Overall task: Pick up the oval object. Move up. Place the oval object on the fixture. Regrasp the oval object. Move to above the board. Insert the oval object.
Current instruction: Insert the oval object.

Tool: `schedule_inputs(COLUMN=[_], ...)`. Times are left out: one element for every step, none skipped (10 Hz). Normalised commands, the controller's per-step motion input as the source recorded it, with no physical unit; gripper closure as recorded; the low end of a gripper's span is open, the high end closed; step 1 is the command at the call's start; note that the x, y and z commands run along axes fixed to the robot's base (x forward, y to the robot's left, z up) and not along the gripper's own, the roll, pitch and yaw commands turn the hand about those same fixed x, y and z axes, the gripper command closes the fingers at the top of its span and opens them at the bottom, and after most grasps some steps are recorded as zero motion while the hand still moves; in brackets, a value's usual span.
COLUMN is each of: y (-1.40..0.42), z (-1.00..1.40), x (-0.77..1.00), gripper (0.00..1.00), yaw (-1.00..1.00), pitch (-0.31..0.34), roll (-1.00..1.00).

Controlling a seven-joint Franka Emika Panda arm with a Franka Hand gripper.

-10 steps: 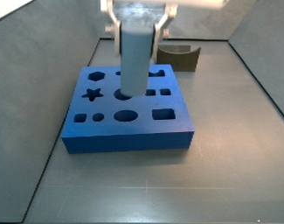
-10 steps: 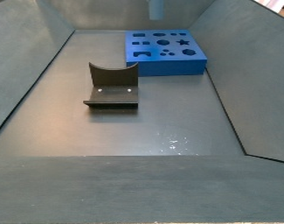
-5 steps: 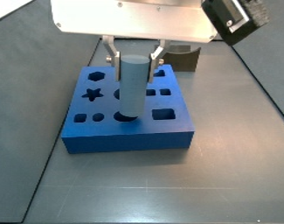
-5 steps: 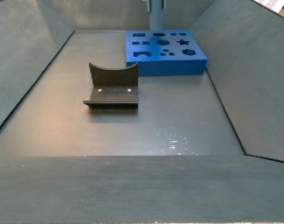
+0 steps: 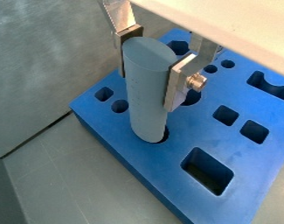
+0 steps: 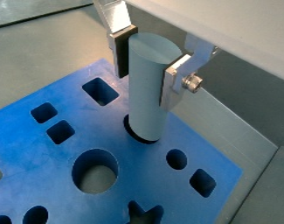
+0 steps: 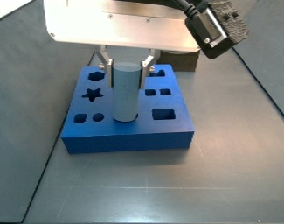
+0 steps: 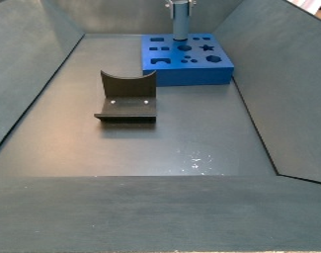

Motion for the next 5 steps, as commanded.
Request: schedule_inputs(y=[0.07, 0.16, 0.10, 0.06, 0.00], z=[0.00, 0.00, 0.00, 0.00, -0.02], x=[0.06, 0.03, 0.02, 0.01, 0.00], gripper=[1.00, 1.00, 1.00, 1.00, 1.00], yaw=[0.00, 0.00, 0.00, 0.00, 0.00], pitch=[0.000, 0.000, 0.000, 0.000, -0.003], roll=[-0.02, -0.04, -0.04, -0.03, 0.00])
